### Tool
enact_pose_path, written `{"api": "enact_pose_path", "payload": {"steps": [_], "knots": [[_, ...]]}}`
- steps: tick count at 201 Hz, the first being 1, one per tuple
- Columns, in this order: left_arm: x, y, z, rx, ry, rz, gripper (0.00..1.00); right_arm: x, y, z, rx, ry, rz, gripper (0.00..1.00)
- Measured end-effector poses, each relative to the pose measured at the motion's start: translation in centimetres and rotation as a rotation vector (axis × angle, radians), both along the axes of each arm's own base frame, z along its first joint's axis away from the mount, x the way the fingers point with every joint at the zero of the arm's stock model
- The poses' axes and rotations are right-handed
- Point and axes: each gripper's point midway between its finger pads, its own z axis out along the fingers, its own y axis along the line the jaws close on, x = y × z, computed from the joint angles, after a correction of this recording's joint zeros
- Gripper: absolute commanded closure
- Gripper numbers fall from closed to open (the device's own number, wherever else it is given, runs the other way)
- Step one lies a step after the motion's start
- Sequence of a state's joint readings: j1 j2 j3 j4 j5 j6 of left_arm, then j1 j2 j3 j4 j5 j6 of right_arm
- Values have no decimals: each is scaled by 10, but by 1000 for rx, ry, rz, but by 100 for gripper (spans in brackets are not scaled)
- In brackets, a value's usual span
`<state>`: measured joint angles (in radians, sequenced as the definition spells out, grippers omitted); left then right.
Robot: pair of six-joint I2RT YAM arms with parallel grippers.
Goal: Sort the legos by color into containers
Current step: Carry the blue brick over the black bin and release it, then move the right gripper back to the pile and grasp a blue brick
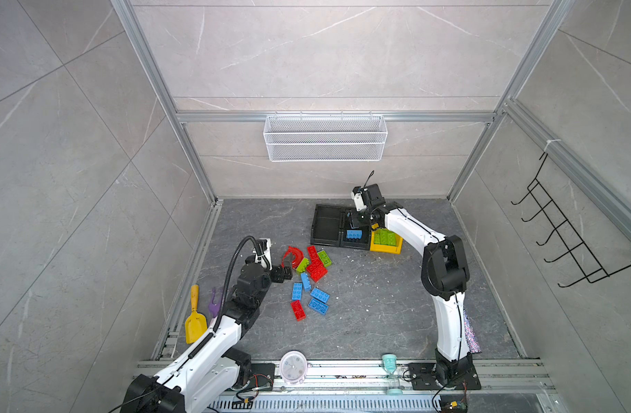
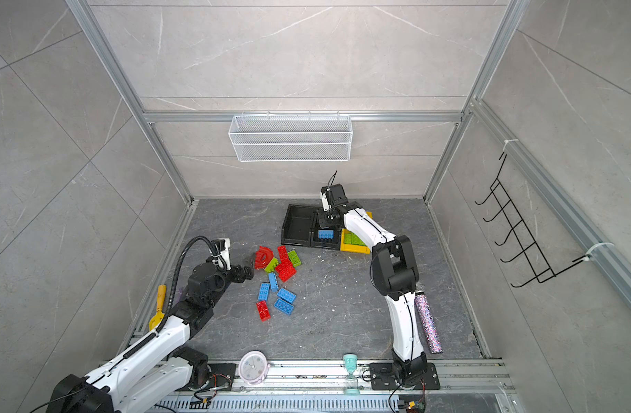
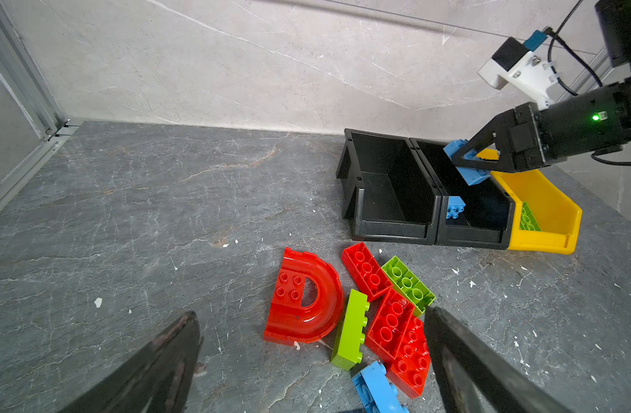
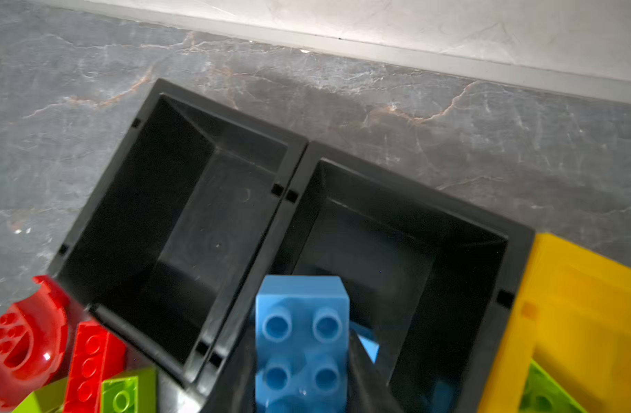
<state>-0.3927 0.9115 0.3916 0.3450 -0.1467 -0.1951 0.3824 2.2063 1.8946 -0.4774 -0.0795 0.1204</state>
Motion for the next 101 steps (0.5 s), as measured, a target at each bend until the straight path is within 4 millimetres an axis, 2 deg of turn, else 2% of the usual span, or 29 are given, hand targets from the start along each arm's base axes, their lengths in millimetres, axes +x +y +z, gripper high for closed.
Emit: {"api": "enact_pose_path", "payload": {"steps": [12, 29, 53, 67, 87, 101], "knots": [[0, 0, 0, 0, 0, 0, 0, 2, -2, 0, 1, 5, -9, 47], [0, 0, -1, 1, 1, 1, 0, 2, -5, 0, 2, 13, -23, 36], [0, 0, -2, 2, 3, 1, 0, 0, -5, 0, -1, 18, -19, 36], [0, 0, -2, 2, 3, 1, 0, -8, -6, -1, 1, 26, -13, 38], [0, 1, -1, 3, 1, 5, 0, -36, -6, 6, 1, 45, 16, 40], [-1, 2, 1, 1, -4, 8, 0, -65, 5, 18, 0, 43, 63, 40]]}}
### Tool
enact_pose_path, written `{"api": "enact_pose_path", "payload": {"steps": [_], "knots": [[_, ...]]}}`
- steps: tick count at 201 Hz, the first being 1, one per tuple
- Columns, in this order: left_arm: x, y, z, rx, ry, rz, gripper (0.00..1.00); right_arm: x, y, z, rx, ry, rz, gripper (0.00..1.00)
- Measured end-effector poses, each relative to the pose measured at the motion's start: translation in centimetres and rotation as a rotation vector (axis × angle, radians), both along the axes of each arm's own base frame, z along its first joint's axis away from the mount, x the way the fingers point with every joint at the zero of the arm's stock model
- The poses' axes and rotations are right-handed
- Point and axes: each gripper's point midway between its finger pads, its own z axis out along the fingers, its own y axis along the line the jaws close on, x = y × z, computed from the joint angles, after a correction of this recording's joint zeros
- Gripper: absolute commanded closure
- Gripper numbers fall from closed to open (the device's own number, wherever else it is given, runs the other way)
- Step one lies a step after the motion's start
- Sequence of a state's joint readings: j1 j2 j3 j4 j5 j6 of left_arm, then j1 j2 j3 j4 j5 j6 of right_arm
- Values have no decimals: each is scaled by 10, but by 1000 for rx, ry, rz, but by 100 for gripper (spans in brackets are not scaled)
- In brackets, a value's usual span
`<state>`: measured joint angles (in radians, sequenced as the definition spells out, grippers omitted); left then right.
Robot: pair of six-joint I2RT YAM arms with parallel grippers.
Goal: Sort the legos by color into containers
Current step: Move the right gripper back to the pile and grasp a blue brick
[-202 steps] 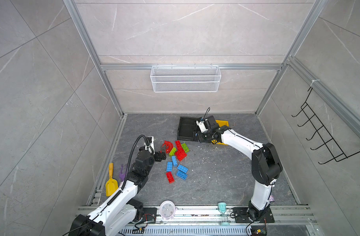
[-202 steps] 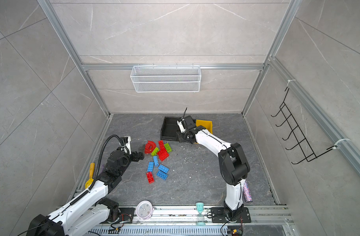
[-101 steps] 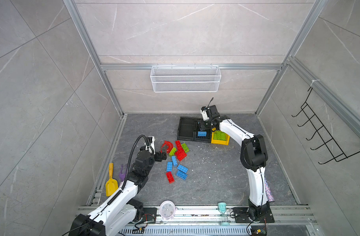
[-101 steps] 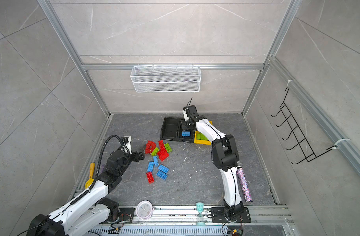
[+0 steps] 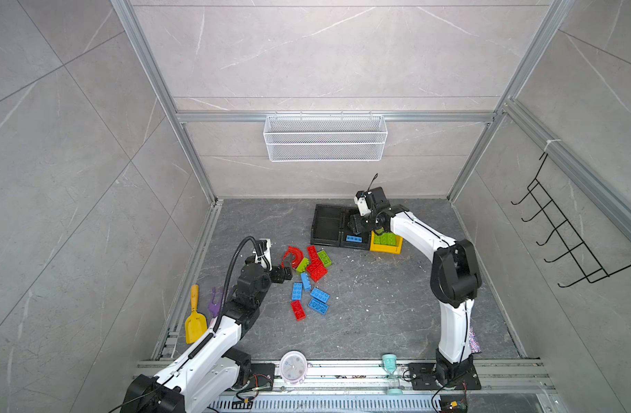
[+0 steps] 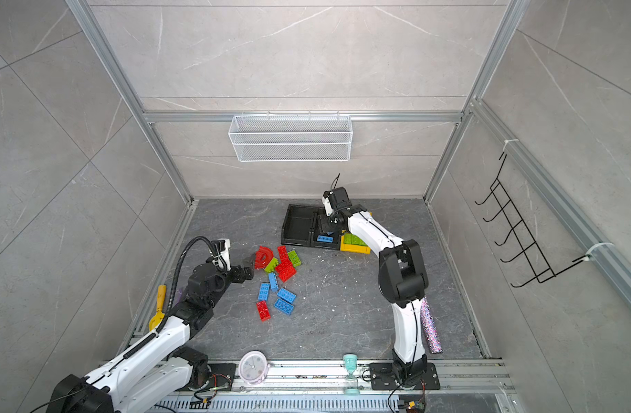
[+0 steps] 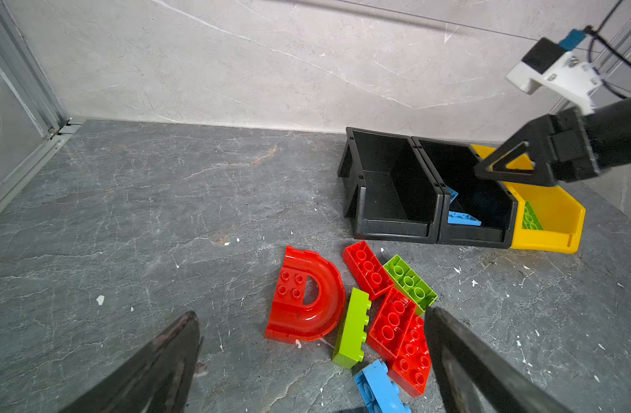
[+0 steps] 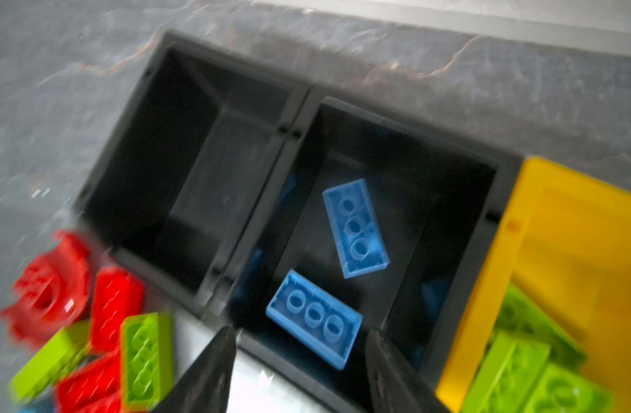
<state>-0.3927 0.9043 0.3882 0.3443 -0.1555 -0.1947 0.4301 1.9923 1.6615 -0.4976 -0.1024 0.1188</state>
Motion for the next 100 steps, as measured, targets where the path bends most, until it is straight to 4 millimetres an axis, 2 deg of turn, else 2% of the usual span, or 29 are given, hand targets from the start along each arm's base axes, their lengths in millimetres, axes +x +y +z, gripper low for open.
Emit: {"api": "enact_pose_path", "payload": {"steps": [13, 31, 44, 58, 75, 100], "knots": [[-1, 1, 2, -2, -7, 2, 0, -34, 22, 13, 7, -12, 67, 41], [-1, 2, 4, -4, -15, 7, 0, -91, 67, 24, 19, -30, 203, 42], [-2, 3, 5, -3, -17, 13, 0, -133, 97, 21, 21, -18, 310, 41], [-1, 5, 4, 0, -16, 25, 0, -166, 119, 11, 6, 3, 399, 40], [-1, 7, 4, 2, -17, 32, 0, -187, 131, -2, -24, 32, 453, 41], [-2, 10, 8, 1, -30, 50, 0, -195, 138, -23, -54, 67, 468, 43]]}}
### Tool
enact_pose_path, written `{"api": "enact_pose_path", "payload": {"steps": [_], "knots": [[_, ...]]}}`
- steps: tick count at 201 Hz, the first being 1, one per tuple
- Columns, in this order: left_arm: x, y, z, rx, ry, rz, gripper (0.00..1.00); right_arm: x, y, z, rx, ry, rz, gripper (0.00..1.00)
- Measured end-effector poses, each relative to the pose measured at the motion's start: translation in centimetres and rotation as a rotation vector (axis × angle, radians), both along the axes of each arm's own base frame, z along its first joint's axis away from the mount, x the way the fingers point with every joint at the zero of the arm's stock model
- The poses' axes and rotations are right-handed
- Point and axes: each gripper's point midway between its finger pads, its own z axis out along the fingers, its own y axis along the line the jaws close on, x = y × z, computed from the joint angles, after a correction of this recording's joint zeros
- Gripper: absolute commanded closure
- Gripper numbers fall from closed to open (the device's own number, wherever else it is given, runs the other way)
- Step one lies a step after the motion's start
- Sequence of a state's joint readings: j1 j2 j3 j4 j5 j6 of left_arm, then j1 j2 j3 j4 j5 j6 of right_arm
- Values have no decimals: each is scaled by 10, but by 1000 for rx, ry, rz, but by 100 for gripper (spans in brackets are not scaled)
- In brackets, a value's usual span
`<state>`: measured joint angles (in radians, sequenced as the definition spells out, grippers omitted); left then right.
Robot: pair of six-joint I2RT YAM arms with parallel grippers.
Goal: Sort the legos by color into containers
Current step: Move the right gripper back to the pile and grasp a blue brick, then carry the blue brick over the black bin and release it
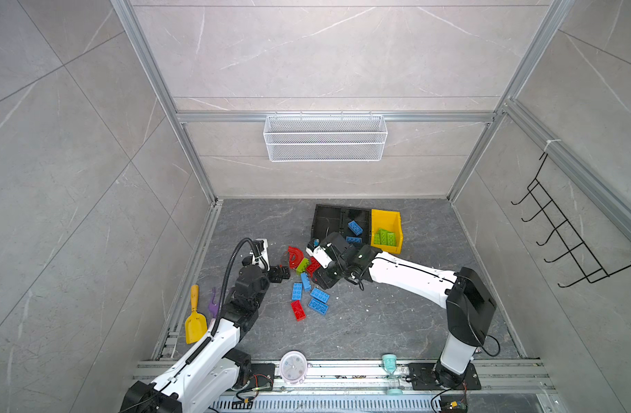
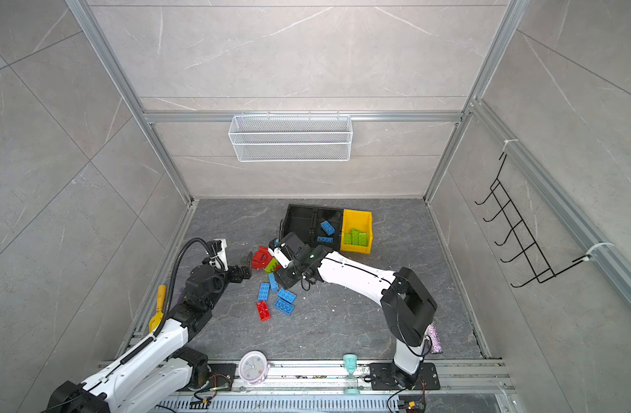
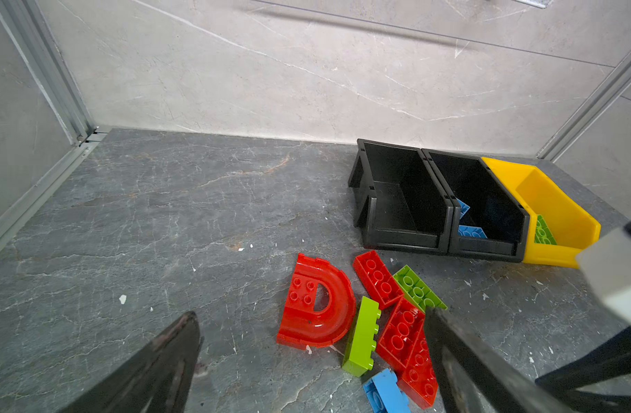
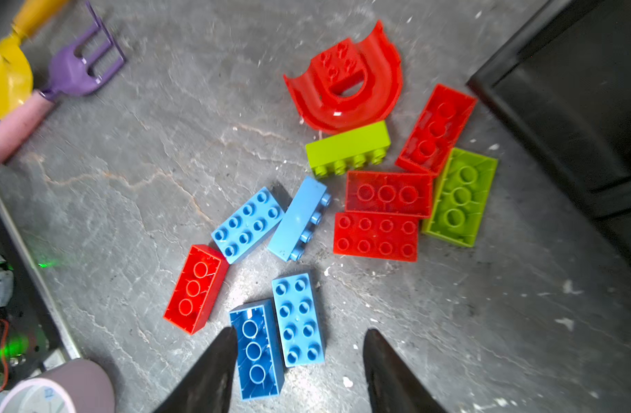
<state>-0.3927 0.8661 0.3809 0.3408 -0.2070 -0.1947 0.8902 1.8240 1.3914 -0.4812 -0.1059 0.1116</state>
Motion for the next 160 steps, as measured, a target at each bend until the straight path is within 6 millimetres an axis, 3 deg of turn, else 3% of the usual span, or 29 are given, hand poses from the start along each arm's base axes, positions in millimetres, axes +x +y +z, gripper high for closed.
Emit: {"api": "enact_pose_path", "payload": {"steps": [29, 56, 160], "knots": [[-1, 4, 4, -1, -14, 18, 0, -7, 12, -30, -54, 36, -7, 46], [-2, 8, 2, 5, -12, 39, 0, -10, 30, -46, -66, 52, -20, 47], [-5, 12, 5, 5, -21, 52, 0, 18, 46, -69, -133, -7, -105, 56]]}}
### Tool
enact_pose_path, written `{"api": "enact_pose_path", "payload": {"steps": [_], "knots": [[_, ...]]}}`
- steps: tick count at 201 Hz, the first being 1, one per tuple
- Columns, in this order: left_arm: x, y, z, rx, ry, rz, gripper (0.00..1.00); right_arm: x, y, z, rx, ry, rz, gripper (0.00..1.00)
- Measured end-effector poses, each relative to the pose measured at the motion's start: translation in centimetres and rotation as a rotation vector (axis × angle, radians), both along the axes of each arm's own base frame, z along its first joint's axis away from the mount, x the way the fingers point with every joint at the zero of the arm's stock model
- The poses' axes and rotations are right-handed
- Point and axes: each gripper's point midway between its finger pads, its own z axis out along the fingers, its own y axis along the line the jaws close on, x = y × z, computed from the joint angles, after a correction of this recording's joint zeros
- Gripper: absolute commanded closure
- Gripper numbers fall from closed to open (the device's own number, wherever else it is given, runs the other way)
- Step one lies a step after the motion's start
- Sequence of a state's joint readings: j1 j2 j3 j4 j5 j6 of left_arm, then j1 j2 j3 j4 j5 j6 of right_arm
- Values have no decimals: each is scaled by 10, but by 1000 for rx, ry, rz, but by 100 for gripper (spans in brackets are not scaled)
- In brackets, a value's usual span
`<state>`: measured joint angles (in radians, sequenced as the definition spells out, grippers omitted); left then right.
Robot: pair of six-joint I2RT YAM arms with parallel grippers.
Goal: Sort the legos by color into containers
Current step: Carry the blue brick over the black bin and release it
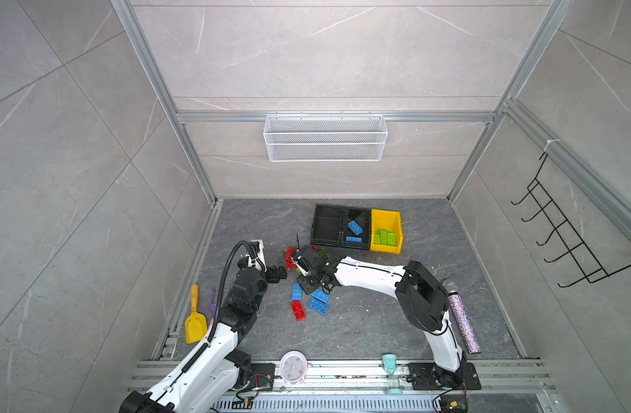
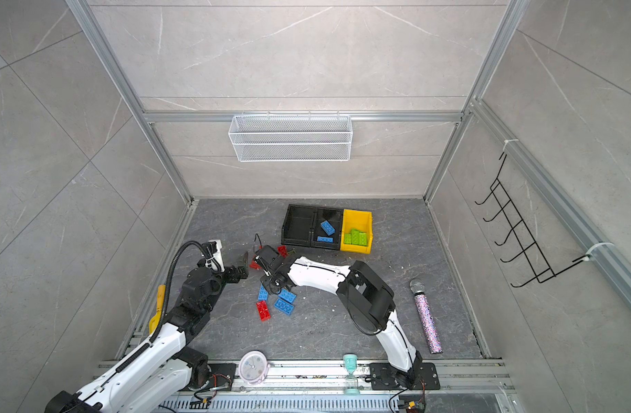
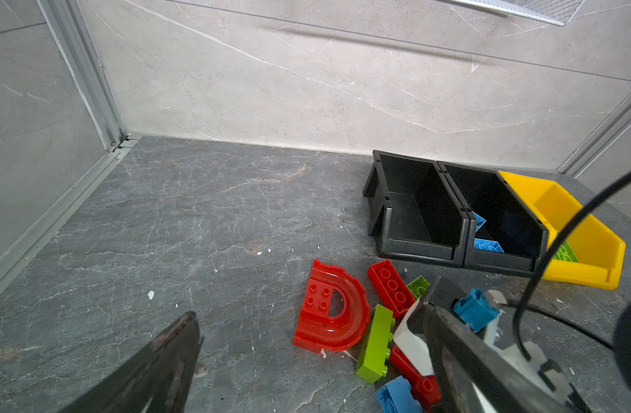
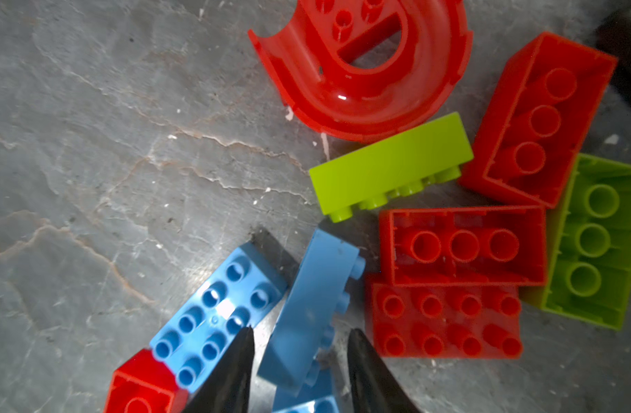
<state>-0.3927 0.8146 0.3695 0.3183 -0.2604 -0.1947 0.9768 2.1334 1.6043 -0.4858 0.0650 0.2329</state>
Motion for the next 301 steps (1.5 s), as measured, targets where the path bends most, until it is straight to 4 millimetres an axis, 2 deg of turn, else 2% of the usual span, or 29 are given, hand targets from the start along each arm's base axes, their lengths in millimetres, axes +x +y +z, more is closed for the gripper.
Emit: {"api": "enact_pose_path", "payload": {"steps": [56, 114, 142, 175, 195, 215, 229, 265, 285, 301], "knots": [[-1, 0, 2, -2, -5, 0, 0, 2, -2, -16, -47, 16, -15, 64], [-1, 1, 2, -3, -8, 1, 0, 1, -3, -15, -36, 25, -33, 76], [-1, 1, 2, -3, -7, 0, 0, 0, -5, -1, -18, 13, -34, 78], [-1, 0, 2, -3, -7, 0, 0, 7, -8, 36, 55, -14, -45, 80], [-1, 0, 1, -2, -5, 0, 0, 24, -16, 59, 114, -31, -73, 80], [0, 0, -1, 0, 1, -1, 0, 50, -35, 74, 163, -34, -121, 80], [0, -1, -3, 2, 8, -4, 0, 75, -54, 80, 194, -34, -171, 81], [2, -6, -14, 10, 44, -30, 0, 143, -124, 86, 228, -80, -348, 81], [3, -9, -19, 16, 65, -39, 0, 163, -151, 88, 227, -102, -409, 81], [3, -11, -19, 13, 66, -51, 0, 176, -163, 90, 232, -111, -436, 81]]}}
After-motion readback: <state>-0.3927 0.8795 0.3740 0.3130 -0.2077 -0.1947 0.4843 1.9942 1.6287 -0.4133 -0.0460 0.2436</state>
